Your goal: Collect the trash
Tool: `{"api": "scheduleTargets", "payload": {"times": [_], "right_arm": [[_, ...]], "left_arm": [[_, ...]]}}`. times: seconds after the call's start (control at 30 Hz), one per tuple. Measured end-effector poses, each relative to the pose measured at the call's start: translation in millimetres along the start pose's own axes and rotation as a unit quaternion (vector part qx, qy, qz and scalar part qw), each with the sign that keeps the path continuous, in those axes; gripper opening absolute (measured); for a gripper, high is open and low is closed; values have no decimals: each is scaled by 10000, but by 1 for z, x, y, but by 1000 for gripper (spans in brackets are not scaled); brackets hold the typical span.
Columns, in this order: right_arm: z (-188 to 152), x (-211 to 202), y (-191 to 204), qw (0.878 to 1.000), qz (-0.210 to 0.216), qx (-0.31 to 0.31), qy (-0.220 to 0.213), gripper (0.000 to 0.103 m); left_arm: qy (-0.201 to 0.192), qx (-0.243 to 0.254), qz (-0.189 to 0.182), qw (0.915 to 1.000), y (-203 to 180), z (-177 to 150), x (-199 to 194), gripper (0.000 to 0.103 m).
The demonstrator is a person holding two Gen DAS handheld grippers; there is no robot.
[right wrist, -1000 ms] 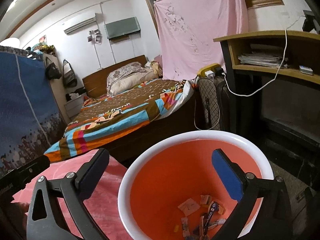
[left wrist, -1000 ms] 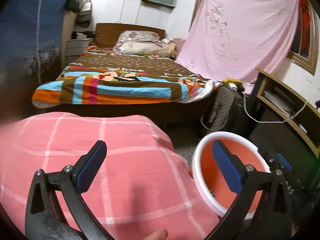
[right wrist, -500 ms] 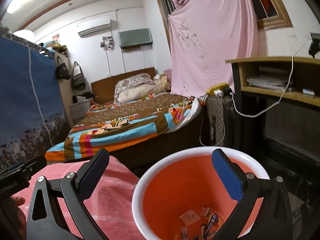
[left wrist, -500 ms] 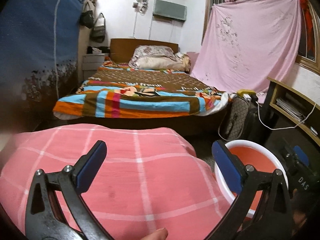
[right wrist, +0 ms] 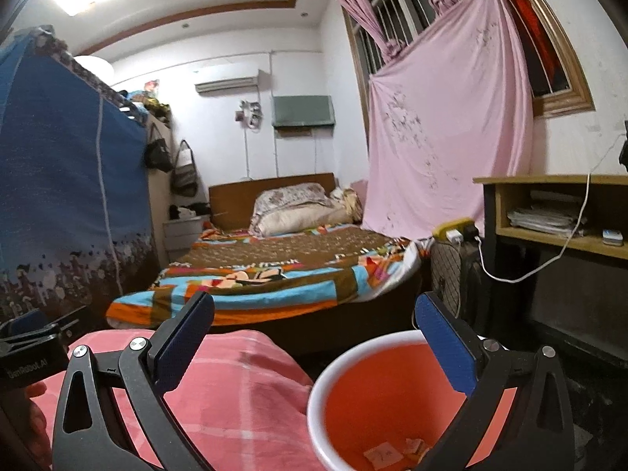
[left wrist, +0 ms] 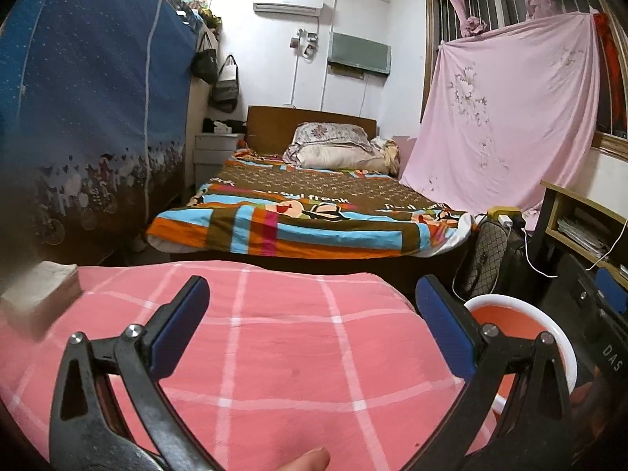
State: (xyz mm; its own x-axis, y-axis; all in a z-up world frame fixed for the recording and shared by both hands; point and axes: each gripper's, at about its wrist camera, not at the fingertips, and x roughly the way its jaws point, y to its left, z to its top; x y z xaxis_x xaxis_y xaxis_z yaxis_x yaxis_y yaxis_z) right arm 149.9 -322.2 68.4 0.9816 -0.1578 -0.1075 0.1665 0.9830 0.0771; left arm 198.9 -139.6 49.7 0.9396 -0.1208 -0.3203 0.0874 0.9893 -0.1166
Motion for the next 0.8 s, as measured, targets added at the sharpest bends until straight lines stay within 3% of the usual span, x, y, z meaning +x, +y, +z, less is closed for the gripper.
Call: {"api": "scheduleTargets", "payload": {"times": [0.5, 0.8], "right_arm": [[-2, -43, 26, 9991, 328, -204, -156, 103], [-5, -73, 37, 9978, 429, -464, -206, 103]], "left_arm": [[-419, 9, 85, 9991, 31, -2, -56, 88], [-478, 38, 125, 9988, 47, -11, -83, 88]]}}
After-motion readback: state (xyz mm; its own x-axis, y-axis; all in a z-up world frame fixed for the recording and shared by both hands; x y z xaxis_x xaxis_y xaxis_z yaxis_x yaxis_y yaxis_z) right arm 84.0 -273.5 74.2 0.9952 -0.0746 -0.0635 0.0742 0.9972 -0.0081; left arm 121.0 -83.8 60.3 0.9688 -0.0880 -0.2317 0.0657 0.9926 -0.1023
